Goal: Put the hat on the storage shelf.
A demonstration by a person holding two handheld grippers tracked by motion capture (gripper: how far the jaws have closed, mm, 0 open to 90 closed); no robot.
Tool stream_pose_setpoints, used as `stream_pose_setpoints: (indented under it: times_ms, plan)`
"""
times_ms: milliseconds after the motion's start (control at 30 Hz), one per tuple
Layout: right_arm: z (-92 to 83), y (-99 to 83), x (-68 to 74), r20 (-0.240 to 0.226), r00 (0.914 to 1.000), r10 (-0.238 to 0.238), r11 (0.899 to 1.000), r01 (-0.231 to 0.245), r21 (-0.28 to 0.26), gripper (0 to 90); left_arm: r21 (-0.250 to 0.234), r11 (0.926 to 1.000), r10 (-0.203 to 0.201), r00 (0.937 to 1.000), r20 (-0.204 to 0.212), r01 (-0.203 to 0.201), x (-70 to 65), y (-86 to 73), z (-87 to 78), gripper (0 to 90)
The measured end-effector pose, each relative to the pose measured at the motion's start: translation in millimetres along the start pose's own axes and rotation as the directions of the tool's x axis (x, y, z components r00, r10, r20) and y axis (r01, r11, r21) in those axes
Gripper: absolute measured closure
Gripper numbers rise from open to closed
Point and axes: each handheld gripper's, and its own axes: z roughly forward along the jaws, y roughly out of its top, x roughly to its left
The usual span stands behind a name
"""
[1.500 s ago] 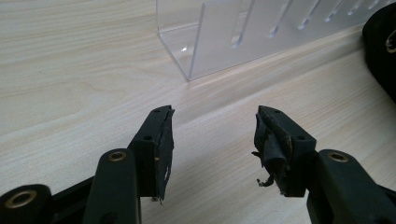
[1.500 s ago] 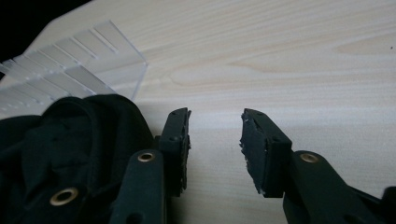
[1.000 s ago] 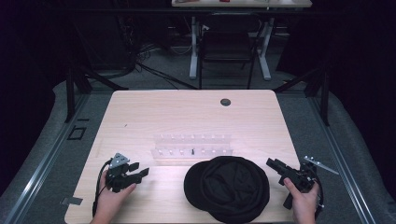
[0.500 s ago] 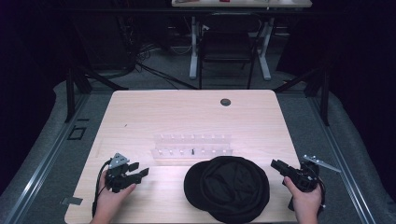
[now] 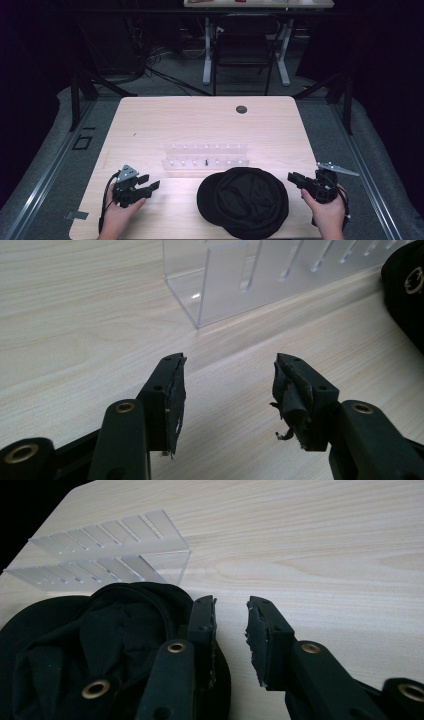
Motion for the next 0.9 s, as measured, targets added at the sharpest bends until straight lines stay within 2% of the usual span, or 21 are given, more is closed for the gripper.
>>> stream_pose_setpoints:
  times_ms: [33, 200, 467, 533, 567, 733, 767, 800, 833, 867, 900]
  plan:
    - [0.5, 0.4, 0.4, -0.001, 0.9999, 0.013, 1.0, -0.013, -0.002, 72.9, 0.0, 1.0, -0.002, 1.0, 0.002, 0.002, -0.3, 0.0, 0.4, 46.8]
    - [-1.0, 5.9, -1.2, -0.01, 0.9986, 0.053, 0.997, -0.052, 0.05, 73.0, 0.006, 1.0, 0.006, 1.0, 0.004, -0.006, -1.5, 0.6, 0.7, 46.8]
    - [-12.4, 23.9, 4.6, 0.037, 0.9989, 0.031, 0.993, -0.035, 0.112, 73.5, 0.007, 1.0, 0.006, 0.9999, 0.008, -0.006, -2.2, 0.6, -0.2, 46.8]
    - [-12.8, 27.5, 5.8, 0.033, 0.9988, 0.037, 0.991, -0.041, 0.124, 73.5, 0.006, 1.0, 0.006, 1.0, 0.006, -0.006, -1.9, 0.4, -0.9, 46.8]
    - [-12.9, 31.1, 6.4, 0.032, 0.9985, 0.046, 0.988, -0.05, 0.149, 73.5, 0.003, 1.0, 0.002, 1.0, 0.005, -0.002, -1.8, 0.2, -1.0, 46.8]
    - [-12.1, 35.7, 8.2, 0.033, 0.9985, 0.044, 0.979, -0.05, 0.198, 73.3, 0.004, 1.0, -0.001, 1.0, 0.001, 0.001, -1.8, -0.2, -1.4, 46.8]
    - [-12.1, 36.7, 10.0, 0.041, 0.9988, 0.027, 0.972, -0.035, 0.231, 73.2, 0.005, 1.0, -0.001, 1.0, 0.001, 0.001, -1.8, -0.3, -1.5, 46.8]
    - [-12.1, 36.7, 10.0, 0.041, 0.9988, 0.027, 0.972, -0.035, 0.231, 73.2, 0.005, 1.0, -0.002, 1.0, 0.0, 0.002, -1.8, -0.5, -1.4, 46.8]
    - [-11.8, 36.7, 12.2, 0.045, 0.9988, 0.018, 0.965, -0.029, 0.262, 73.2, 0.018, 0.9998, -0.001, 1.0, 0.003, 0.001, -1.2, -0.2, -2.4, 46.8]
    - [-11.8, 36.7, 12.2, 0.045, 0.9988, 0.018, 0.965, -0.029, 0.262, 73.2, 0.018, 0.9998, -0.001, 1.0, 0.003, 0.001, -1.2, -0.2, -2.4, 46.8]
    - [-11.3, 36.1, 14.1, 0.048, 0.9988, 0.008, 0.953, -0.022, 0.301, 73.6, 0.017, 0.9999, -0.002, 1.0, 0.002, 0.002, -1.3, -0.3, -2.3, 46.8]
